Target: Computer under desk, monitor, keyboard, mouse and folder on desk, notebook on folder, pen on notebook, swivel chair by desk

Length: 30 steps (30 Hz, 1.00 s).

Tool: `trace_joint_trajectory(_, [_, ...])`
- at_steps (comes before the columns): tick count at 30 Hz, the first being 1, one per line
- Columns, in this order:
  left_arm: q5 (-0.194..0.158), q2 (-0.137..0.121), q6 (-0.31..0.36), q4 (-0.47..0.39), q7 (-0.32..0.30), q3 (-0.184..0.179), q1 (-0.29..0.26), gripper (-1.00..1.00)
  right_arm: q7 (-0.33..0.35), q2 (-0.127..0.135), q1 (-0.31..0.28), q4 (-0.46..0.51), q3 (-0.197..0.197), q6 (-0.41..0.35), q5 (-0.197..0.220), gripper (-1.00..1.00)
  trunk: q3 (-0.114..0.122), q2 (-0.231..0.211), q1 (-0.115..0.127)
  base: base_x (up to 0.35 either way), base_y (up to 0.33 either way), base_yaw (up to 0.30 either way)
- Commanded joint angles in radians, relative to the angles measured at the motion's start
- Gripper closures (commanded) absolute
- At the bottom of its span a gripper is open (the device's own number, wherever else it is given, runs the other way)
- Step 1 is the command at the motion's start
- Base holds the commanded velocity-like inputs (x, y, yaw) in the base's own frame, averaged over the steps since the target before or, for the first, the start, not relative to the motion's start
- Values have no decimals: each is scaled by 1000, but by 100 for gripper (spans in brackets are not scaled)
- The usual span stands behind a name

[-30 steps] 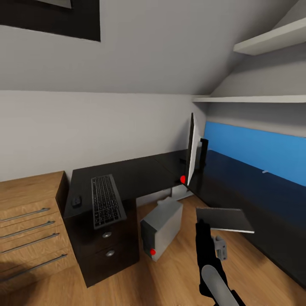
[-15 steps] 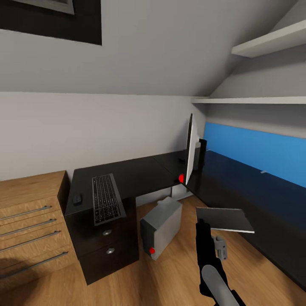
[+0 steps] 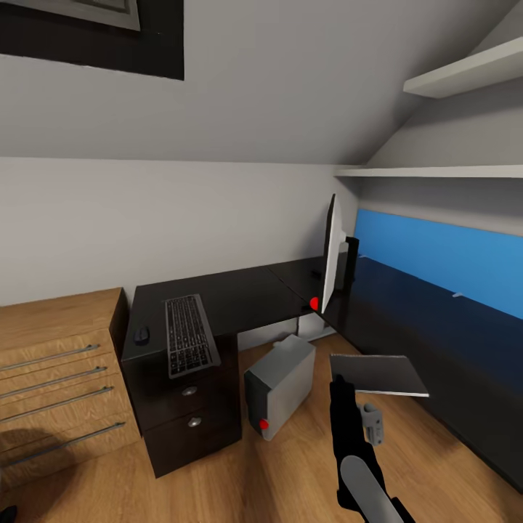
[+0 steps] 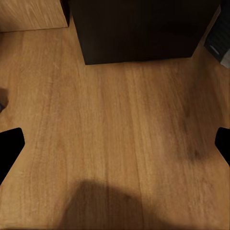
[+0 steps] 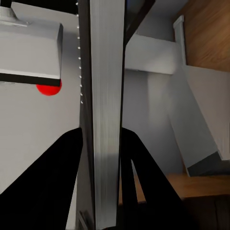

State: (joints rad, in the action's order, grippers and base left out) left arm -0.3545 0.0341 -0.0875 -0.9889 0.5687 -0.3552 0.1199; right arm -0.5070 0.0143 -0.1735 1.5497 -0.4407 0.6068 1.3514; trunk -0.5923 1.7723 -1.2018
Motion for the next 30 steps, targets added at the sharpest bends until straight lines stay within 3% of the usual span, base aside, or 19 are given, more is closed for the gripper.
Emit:
trace_joint_trajectory(1, [-11,0,-8,-1,3,-2,0,-100,-4,1,-1,1,-2,3,1,100,-1,0,0,-3,-1,99])
trace_joint_trajectory(11, [-11,-1,-8,-1,3,-2,0,-100,-4,1,-1,2,-4,4,1,100,-1,0,0,-1,0,29])
trace_joint_trajectory(21, [-11,-1,-8,-1,3,-2,0,-100,40,2,-1,1,-5,4,-2,100,-1,0,0,0,0,3])
trace_joint_trajectory(30, [-8,0,-9,-1,3,-4,0,-100,46,1,-1,-4,-32,5,-6,100,8,0,0,0,0,151])
